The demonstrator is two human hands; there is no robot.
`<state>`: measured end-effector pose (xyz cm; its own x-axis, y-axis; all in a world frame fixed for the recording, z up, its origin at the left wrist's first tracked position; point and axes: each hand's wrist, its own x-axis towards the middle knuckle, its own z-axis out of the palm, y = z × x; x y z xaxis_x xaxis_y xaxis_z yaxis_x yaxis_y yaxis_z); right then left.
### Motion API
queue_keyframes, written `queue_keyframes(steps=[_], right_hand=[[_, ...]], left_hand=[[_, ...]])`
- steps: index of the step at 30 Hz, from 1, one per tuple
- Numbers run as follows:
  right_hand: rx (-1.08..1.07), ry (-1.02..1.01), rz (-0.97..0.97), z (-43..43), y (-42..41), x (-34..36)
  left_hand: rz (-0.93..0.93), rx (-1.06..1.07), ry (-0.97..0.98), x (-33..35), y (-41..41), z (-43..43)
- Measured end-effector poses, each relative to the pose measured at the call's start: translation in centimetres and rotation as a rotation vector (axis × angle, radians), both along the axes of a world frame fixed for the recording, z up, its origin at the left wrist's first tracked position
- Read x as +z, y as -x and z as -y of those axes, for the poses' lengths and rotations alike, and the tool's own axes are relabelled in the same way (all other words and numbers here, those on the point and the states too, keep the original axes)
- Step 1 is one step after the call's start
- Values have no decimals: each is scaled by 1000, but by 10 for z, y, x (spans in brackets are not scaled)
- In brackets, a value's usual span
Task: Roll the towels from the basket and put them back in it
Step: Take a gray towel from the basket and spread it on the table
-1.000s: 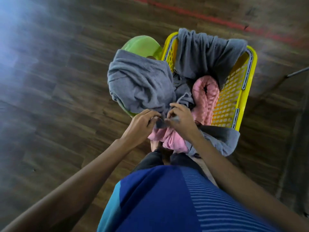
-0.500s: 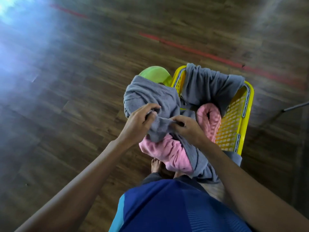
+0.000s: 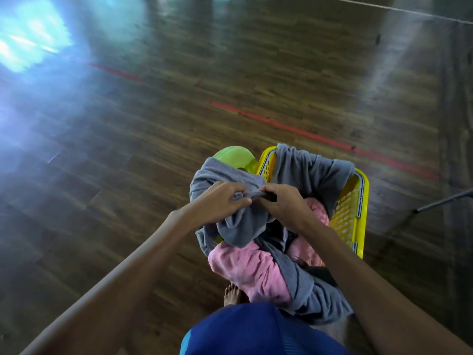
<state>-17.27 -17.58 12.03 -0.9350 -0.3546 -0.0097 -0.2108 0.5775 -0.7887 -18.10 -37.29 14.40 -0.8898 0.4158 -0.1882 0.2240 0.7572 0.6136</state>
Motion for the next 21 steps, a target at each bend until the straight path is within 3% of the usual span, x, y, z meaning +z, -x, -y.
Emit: queue_keyframes(steps=[4,7,10,17,21], right_hand=[[117,-52,91,-20,7,-5],[71,-39,125,-44,7,-12],[5,96,102,-48,8,-4],[44,191,40,-19,22,41],[37,156,11,-12,30,54]], left_hand=[[-95,112,-199,20,2,23],[-208,299,-348,38,9,58],[-263,387,-330,41,10,73],[-268,295,-227,42,10,32],[-174,215,-285,47,12,21]])
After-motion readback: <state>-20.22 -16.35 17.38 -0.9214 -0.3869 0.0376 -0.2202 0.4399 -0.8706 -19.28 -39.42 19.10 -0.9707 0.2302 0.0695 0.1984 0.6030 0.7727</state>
